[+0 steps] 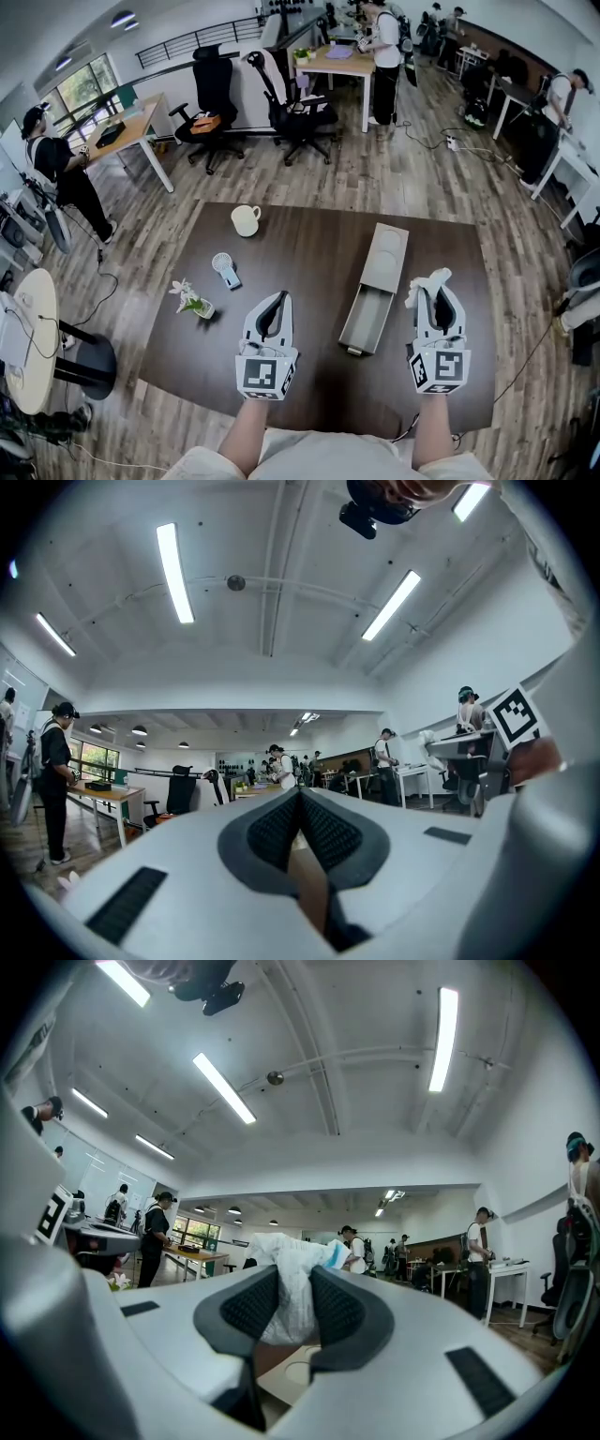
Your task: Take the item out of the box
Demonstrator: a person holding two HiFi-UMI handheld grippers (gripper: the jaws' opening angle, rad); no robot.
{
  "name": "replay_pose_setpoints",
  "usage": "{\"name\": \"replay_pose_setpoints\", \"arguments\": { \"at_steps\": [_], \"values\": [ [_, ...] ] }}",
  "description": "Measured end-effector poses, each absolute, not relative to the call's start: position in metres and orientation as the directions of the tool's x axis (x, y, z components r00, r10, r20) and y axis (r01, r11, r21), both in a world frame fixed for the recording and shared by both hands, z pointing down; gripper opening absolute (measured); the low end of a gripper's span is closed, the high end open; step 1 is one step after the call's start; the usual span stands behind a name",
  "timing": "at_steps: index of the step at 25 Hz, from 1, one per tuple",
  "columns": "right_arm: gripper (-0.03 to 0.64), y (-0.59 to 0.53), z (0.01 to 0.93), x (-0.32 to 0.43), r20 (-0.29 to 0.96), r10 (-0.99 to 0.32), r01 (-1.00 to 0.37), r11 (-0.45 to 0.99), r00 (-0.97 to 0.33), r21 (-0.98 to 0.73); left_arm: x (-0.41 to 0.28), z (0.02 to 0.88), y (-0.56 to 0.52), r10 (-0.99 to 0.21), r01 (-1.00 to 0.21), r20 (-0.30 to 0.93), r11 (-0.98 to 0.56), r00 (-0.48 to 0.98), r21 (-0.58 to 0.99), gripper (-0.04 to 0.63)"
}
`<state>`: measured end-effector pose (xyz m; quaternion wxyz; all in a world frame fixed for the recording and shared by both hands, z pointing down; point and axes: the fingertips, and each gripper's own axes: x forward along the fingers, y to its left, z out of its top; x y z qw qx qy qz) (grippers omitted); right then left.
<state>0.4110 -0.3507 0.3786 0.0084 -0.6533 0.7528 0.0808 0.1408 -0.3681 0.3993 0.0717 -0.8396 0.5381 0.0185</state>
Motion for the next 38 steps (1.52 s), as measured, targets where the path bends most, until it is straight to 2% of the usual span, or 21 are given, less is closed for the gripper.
{"name": "replay_pose_setpoints", "arguments": {
  "at_steps": [38],
  "values": [
    [0.11, -0.363, 0.376, 0.396, -0.105, -0.977, -0.972, 0.17, -0.188, 0.161, 0.133, 0.4, -0.377, -0.905, -0.911, -0.108, -0.404, 0.411, -0.084, 0.0]
  ]
}}
